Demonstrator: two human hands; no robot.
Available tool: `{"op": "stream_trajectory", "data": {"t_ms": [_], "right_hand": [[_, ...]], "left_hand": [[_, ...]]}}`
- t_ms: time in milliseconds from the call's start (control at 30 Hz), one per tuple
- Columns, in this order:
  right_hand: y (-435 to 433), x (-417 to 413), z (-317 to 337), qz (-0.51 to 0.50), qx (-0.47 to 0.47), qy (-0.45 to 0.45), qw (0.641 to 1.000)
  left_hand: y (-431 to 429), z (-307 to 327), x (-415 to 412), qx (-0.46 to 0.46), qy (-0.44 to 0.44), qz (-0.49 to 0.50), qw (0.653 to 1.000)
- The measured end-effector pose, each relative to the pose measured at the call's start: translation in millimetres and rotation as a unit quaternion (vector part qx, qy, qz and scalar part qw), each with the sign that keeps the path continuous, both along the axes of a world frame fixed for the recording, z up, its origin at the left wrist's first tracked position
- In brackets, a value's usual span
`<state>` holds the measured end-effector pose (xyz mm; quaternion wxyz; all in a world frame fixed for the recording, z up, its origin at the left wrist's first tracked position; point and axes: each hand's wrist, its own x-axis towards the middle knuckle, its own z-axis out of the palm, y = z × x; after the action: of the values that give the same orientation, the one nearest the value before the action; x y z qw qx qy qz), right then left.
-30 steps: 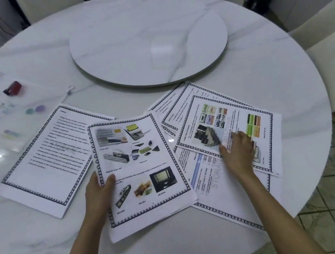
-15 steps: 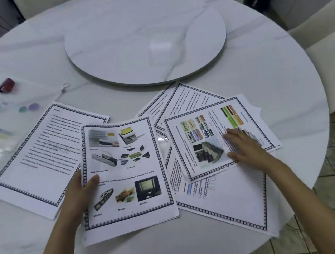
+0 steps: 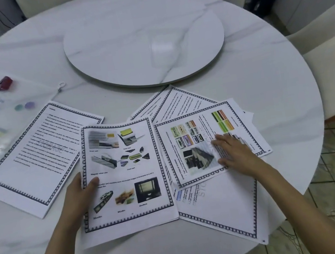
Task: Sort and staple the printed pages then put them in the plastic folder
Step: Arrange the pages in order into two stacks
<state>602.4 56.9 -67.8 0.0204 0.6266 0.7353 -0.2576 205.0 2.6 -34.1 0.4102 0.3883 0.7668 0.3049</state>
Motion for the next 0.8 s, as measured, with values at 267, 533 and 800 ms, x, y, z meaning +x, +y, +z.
{"op": "stream_trajectory", "data": {"t_ms": [267,533,800], "right_hand": [[-19,-41,-2,-0.102,0.087,-0.051,0.990],[-37,-50,5,-0.211,0.069,-0.036,0.974],[21,29,26,-0.217,0.071,0.082,0.970]], "left_hand": [[-5,-1,21,0.016,0.008,0.028,0.999],[-15,-6,29,0.028,0.012,0.061,0.998],[-24,-11,42,0.027,0.012,0.072,0.997]]}}
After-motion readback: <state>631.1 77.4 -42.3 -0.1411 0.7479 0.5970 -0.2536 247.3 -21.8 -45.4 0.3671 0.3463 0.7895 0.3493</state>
